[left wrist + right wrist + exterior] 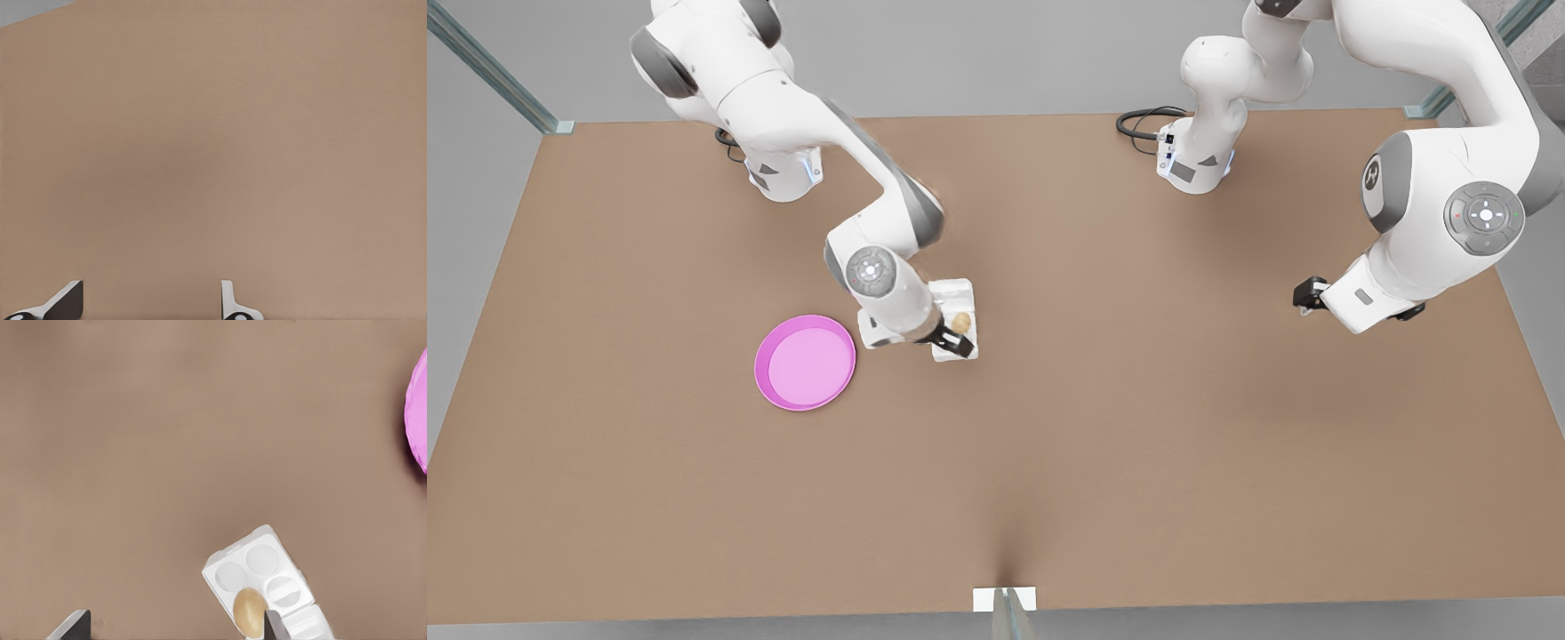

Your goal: Pack egg into the box and close the box lid

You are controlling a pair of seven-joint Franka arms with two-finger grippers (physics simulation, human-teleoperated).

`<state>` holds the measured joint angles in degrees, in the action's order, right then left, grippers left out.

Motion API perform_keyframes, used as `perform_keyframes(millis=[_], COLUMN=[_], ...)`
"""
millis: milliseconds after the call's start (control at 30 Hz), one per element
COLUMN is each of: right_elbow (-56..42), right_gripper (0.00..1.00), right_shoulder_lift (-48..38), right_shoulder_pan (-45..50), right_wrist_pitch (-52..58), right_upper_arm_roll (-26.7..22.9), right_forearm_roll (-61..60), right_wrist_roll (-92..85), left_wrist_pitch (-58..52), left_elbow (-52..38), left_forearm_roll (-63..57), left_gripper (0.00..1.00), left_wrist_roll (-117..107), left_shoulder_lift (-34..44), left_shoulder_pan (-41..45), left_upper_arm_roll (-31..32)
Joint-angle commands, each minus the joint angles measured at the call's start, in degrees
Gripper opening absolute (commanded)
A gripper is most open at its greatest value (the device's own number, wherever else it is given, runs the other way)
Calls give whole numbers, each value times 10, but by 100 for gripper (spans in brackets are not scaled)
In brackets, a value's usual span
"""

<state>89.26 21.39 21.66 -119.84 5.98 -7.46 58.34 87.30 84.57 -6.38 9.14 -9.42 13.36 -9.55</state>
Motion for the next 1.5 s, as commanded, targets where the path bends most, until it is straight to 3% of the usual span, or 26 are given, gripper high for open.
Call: perform_keyframes(millis=[0, 33, 67, 167, 233, 267, 300, 367, 400, 433, 633, 733, 1000, 1133, 1467], right_elbow=[-50, -56, -64, -85, -85, -85, -86, -86, -87, -102, -102, -102, -102, -102, -102], right_gripper=[100, 100, 100, 100, 100, 100, 100, 100, 100, 100, 100, 100, 100, 100, 100], right_shoulder_lift=[-76, -102, -102, -97, -95, -96, -95, -96, -96, -91, -83, -83, -83, -83, -83], right_shoulder_pan=[-123, -172, -174, -222, -231, -226, -211, -198, -197, -196, -200, -198, -195, -195, -195], right_wrist_pitch=[212, 266, 347, 361, 362, 368, 367, 367, 364, 363, 357, 357, 357, 357, 357], right_upper_arm_roll=[-62, -62, -63, -68, -69, -67, -62, -62, -63, -63, -64, -64, -64, -64, -63], right_forearm_roll=[4, 75, 104, 98, 102, 105, 107, 112, 111, 109, 108, 108, 108, 109, 111], right_wrist_roll=[-631, -686, -594, -587, -591, -597, -595, -592, -591, -591, -590, -590, -591, -591, -591], left_wrist_pitch=[2, 2, 2, -35, -190, -224, -215, -107, -21, 41, 337, 403, 372, 325, 325], left_elbow=[-1, 2, 3, 9, 9, 9, 8, 4, 4, 2, -3, -3, 2, 1, -24], left_forearm_roll=[0, 0, 0, -1, 0, 65, 138, 207, 255, 277, 312, 306, 307, 306, 306], left_gripper=[100, 100, 100, 100, 100, 100, 91, 38, 28, 26, 25, 25, 25, 25, 25], left_wrist_roll=[-1, -1, -1, -1, -157, -295, -456, -641, -719, -787, -831, -816, -789, -777, -781], left_shoulder_lift=[1, 0, -8, -61, -104, -105, -116, -150, -174, -191, -292, -325, -336, -334, -335], left_shoulder_pan=[1, 1, 3, 25, 199, 278, 356, 471, 502, 521, 561, 561, 554, 554, 552], left_upper_arm_roll=[0, 0, 0, 1, 1, 1, 1, 1, 1, 2, 3, 3, 0, -25, -69])
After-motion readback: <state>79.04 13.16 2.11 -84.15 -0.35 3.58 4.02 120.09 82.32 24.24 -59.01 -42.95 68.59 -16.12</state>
